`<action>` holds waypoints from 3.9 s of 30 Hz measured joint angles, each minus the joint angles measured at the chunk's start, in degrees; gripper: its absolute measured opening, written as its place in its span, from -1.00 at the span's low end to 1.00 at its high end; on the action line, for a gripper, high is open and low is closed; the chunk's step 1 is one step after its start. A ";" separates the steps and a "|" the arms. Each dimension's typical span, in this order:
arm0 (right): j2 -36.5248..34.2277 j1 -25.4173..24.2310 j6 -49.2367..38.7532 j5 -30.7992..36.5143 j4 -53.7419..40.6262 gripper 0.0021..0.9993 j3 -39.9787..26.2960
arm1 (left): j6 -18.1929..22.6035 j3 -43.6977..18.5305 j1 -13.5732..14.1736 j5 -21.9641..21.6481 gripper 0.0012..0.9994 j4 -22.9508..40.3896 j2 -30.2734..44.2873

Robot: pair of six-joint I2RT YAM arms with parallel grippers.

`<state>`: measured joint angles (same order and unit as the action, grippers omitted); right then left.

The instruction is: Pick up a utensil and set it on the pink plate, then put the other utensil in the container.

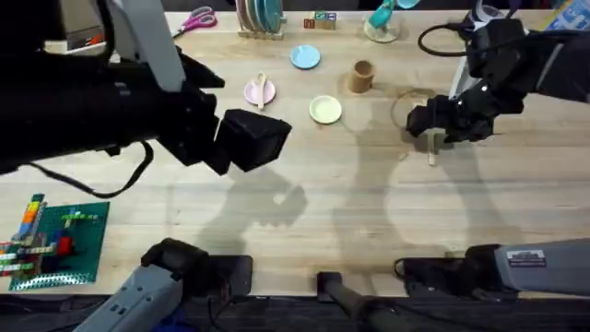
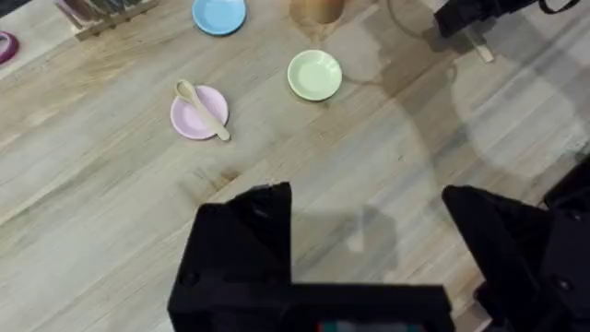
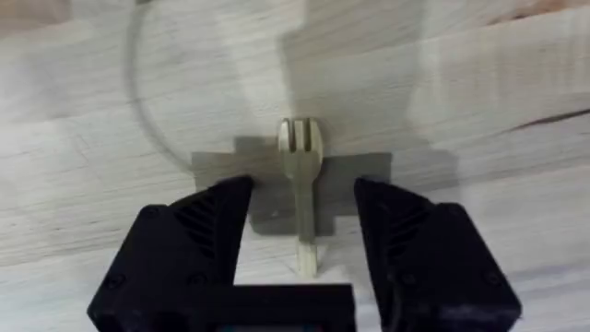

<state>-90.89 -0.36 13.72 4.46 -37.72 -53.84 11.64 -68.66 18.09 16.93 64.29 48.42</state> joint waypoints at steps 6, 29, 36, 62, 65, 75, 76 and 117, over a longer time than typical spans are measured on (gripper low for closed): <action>0.00 0.08 -0.04 -0.69 -0.24 0.38 -0.04 | 0.00 0.00 0.00 0.00 0.99 -0.02 0.00; 0.23 0.39 -0.33 -1.94 -0.65 -0.93 -0.42 | 0.00 0.00 0.00 0.00 0.99 -0.02 0.00; 3.67 2.83 -3.71 -6.92 0.19 -0.94 -0.42 | 0.00 0.00 0.00 0.01 0.99 -0.02 0.00; 8.54 5.81 -22.37 -22.23 38.46 -0.94 -0.85 | 0.00 0.00 0.00 0.00 0.99 -0.02 0.00; 5.48 6.00 -24.20 -24.74 42.94 -0.94 -0.85 | 0.00 0.00 0.00 0.01 0.99 -0.02 0.00; -4.03 7.84 -29.37 -27.04 60.74 -0.94 -0.87 | 0.00 0.00 0.00 0.01 0.99 -0.02 -0.01; -4.80 7.84 -29.56 -27.14 61.57 -0.94 -0.87 | 0.00 0.00 0.00 0.02 0.99 -0.02 0.00; -10.78 6.71 -33.09 -27.23 67.30 -0.94 5.53 | 0.00 0.00 0.00 0.02 0.99 -0.02 0.00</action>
<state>-101.67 6.35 -19.38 -22.76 29.58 -48.31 11.64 -68.66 18.09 16.95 64.27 48.42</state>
